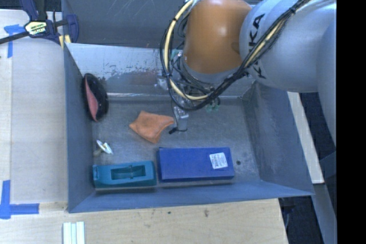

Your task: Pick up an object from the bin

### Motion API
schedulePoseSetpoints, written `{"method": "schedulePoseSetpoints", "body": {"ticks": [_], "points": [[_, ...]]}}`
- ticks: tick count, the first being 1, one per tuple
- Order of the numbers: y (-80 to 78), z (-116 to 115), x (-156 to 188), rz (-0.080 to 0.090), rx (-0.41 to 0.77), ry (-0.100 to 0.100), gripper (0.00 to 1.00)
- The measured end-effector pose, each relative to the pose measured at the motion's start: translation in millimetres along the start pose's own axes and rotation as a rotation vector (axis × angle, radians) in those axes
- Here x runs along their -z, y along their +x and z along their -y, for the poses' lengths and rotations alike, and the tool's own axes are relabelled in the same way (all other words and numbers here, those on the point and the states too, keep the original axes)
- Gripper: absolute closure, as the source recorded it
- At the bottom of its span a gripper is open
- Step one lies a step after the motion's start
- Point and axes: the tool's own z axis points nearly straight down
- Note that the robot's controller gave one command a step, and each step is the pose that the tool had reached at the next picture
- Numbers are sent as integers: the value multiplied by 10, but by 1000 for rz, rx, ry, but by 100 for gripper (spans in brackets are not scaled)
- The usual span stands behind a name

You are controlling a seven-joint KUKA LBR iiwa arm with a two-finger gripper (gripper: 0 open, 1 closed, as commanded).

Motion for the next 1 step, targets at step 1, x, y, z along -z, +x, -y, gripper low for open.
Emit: {"method": "schedulePoseSetpoints", "body": {"ticks": [1], "points": [[-15, -112, -695, -8, 127, -3, 100]]}}
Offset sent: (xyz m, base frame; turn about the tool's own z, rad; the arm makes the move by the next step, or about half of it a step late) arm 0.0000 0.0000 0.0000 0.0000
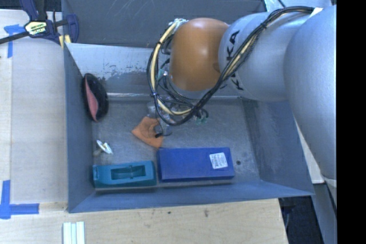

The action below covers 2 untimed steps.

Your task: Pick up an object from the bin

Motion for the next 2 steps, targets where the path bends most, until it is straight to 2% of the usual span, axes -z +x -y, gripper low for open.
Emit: {"method": "schedulePoseSetpoints", "body": {"ticks": [1, 2], "points": [[0, 0, 0, 0, 0, 0, 100], [-163, -75, 1638, 5, 34, 1, 100]]}}
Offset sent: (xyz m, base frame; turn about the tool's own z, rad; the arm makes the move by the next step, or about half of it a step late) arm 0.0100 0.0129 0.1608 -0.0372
